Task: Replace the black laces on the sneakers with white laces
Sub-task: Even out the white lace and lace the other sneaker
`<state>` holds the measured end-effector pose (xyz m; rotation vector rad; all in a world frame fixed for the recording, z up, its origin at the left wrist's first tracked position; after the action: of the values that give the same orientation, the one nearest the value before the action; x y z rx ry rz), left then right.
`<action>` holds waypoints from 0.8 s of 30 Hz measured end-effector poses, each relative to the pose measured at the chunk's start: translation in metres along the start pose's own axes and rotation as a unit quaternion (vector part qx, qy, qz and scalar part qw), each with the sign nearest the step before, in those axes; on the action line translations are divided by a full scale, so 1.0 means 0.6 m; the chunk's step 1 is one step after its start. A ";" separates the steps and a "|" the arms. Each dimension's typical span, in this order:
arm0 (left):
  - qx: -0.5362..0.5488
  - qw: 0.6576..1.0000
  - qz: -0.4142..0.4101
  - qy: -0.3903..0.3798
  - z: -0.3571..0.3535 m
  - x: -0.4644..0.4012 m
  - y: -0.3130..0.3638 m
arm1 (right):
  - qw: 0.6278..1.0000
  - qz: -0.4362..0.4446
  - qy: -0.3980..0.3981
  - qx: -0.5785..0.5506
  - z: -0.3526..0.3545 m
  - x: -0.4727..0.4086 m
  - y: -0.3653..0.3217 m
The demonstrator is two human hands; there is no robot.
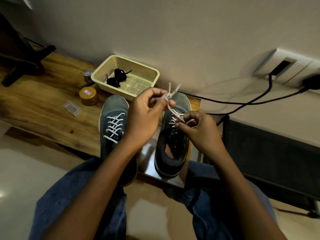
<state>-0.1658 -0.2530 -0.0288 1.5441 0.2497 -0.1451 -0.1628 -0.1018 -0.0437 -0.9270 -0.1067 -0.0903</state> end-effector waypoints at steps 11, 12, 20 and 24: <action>-0.482 0.873 0.032 -0.066 -0.041 0.091 -0.033 | 0.993 0.021 0.118 0.024 -0.032 0.071 0.027; -0.510 0.857 0.037 -0.066 -0.044 0.098 -0.037 | 0.993 0.024 0.109 0.032 -0.039 0.071 0.031; -0.606 0.786 0.078 -0.095 -0.072 0.110 -0.033 | 0.978 0.077 0.124 0.151 -0.057 0.078 0.040; -0.624 0.763 0.107 -0.130 -0.084 0.102 -0.037 | 0.971 0.053 0.087 0.217 -0.061 0.075 0.053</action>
<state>-0.1159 -0.1996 -0.0661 0.1864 -0.0784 0.0113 -0.1123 -0.1138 -0.0847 -0.4830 0.0845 -0.0461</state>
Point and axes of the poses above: each hand's wrist, its own x-axis away from the middle knuckle, its own z-axis out of the back of the hand, y = z × x, the point moved 3 cm from there along -x, towards the middle knuckle, and after that the axes turned 7 degrees about -z, right-handed, at the moved point
